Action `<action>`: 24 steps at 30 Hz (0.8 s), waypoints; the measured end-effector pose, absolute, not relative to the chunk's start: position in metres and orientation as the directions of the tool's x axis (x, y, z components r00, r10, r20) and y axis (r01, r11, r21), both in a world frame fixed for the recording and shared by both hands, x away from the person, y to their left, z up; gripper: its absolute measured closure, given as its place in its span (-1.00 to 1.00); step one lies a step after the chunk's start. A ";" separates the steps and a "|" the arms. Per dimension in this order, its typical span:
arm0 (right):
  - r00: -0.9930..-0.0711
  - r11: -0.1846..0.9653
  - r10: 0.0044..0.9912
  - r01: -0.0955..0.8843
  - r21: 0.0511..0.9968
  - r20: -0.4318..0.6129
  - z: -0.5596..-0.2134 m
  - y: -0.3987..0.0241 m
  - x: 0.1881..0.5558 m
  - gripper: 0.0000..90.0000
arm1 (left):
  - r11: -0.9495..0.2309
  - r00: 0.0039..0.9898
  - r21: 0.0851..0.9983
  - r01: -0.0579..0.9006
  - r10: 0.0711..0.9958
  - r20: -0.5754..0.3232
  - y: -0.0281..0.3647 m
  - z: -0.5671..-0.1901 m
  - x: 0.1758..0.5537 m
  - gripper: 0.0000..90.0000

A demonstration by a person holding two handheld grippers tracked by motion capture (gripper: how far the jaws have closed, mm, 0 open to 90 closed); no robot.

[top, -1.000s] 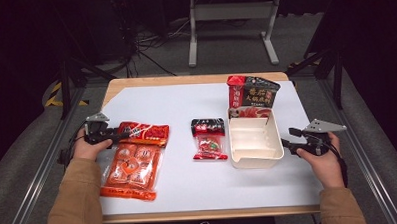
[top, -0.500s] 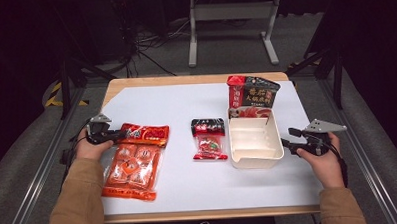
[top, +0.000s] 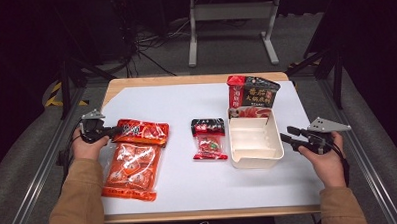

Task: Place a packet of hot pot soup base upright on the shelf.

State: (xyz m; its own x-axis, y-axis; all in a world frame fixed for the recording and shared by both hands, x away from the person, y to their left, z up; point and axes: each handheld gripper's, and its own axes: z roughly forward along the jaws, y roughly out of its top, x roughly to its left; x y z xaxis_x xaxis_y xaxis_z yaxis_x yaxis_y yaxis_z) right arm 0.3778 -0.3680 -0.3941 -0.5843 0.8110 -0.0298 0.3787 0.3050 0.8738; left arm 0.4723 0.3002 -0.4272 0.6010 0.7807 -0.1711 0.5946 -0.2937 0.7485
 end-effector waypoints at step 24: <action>-0.615 0.266 0.788 0.337 0.903 -0.002 -0.360 -0.344 0.364 0.50 | -0.212 0.650 0.874 0.437 0.747 -0.143 0.300 -0.352 0.431 1.00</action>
